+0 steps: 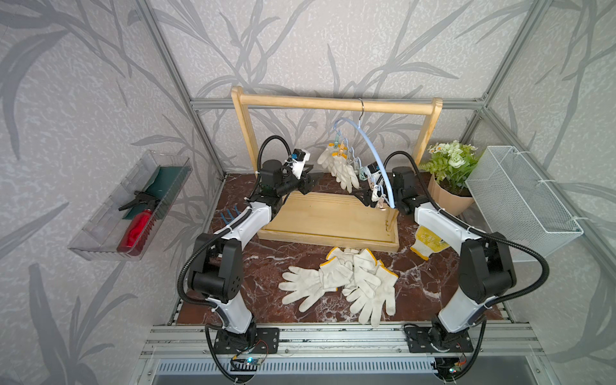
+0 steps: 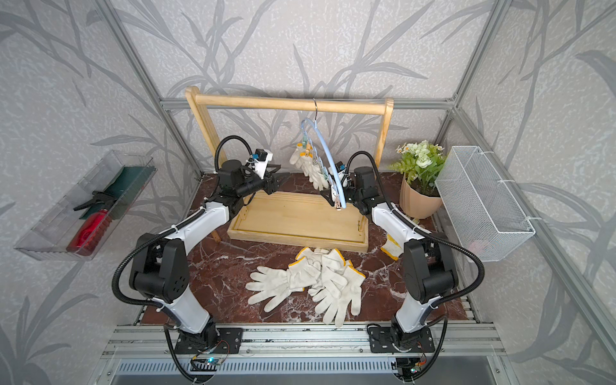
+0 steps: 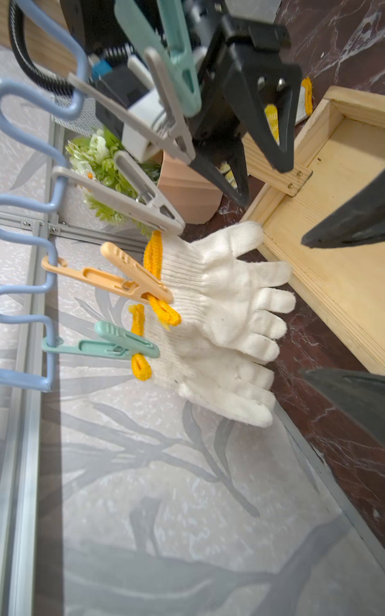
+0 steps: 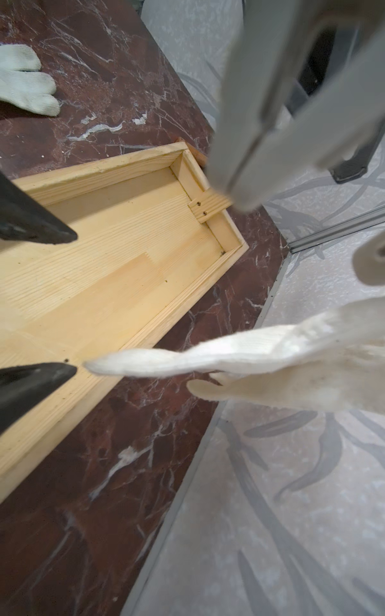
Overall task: Clip the gloves onto a hanger to dry
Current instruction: Clamp the glove onto the hanger, then pick up the glove from the center of the board.
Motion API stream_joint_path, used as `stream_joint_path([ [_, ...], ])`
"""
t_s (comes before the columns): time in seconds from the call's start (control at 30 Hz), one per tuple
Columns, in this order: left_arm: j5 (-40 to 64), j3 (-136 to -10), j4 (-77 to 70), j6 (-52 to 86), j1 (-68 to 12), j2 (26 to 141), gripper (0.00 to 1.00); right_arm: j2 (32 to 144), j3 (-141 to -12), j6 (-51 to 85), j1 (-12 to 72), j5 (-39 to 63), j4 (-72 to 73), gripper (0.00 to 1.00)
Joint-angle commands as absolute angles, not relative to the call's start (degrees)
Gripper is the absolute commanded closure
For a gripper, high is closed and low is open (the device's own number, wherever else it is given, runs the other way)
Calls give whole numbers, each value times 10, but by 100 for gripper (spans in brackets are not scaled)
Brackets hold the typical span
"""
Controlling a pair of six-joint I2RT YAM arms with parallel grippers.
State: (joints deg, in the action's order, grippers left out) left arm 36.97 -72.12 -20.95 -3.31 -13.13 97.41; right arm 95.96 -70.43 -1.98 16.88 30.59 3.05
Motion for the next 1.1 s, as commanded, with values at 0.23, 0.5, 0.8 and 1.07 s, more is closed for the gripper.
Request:
stream_joint_path([
  [0.23, 224, -616, -148, -86, -136, 874, 42, 812, -557, 6, 210, 195, -31, 42],
  [0.5, 175, -512, -146, -83, -152, 803, 42, 726, -441, 61, 261, 147, -100, 44],
  [0.8, 159, -463, -156, -94, -218, 782, 42, 716, -367, 119, 281, 126, -109, 49],
  [1.07, 156, -429, -159, -78, -264, 765, 42, 752, -367, 135, 301, 145, -115, 51],
])
